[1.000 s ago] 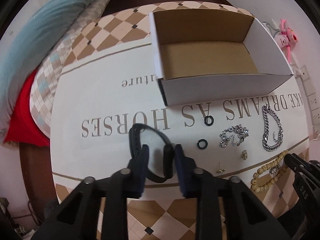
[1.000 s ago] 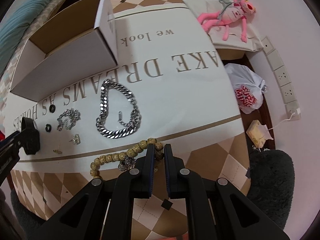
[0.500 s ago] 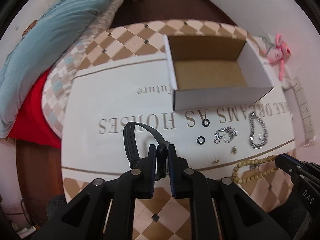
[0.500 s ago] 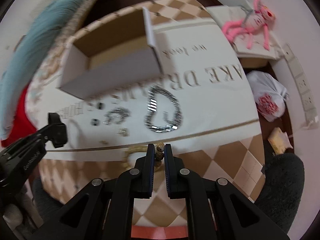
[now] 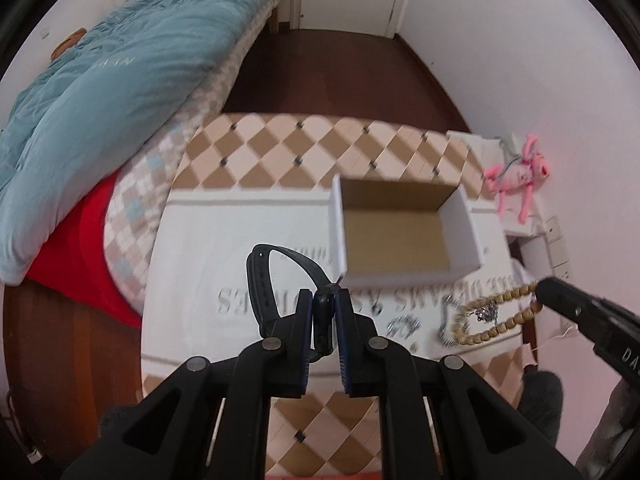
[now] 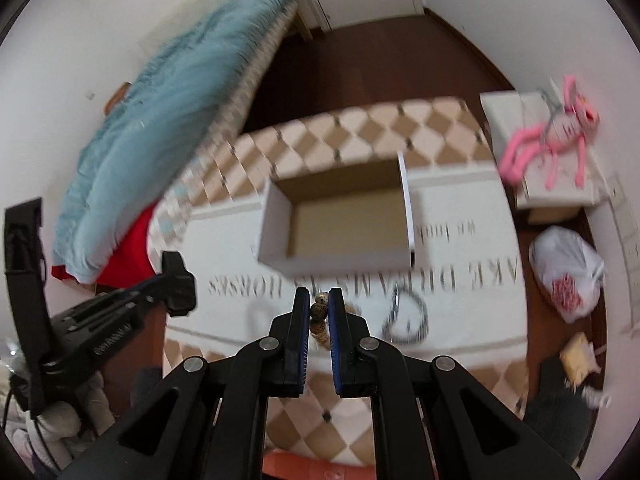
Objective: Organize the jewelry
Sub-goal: 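Carry the bead bracelet into the box with the right gripper while the left drops the watch in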
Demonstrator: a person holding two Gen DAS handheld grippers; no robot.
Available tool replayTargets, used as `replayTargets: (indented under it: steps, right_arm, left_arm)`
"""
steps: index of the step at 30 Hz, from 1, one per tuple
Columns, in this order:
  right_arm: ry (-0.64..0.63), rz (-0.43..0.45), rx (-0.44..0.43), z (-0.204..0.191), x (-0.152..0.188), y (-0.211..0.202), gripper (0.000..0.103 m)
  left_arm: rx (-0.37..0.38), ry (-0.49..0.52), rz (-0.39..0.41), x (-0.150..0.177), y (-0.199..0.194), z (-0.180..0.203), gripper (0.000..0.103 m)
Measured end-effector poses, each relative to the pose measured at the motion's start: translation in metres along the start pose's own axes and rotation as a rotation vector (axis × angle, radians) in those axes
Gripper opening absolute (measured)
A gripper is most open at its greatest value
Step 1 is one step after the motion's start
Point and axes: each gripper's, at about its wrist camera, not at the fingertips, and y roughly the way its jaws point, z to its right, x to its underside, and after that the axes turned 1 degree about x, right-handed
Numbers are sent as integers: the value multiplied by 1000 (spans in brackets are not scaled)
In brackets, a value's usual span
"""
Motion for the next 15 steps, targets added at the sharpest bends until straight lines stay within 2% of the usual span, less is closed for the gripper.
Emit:
replayTargets:
  steps: [6, 11, 15]
  right_arm:
    - [-42, 34, 23, -8, -50, 7, 10]
    - [-23, -14, 38, 5, -85, 46, 10]
    - [1, -84, 28, 17, -98, 82, 10]
  left_arm:
    - [80, -5, -48, -44, 25, 8, 9]
    - [121, -9, -118, -72, 64, 15, 9]
    - [153, -29, -172, -89, 94, 17, 9]
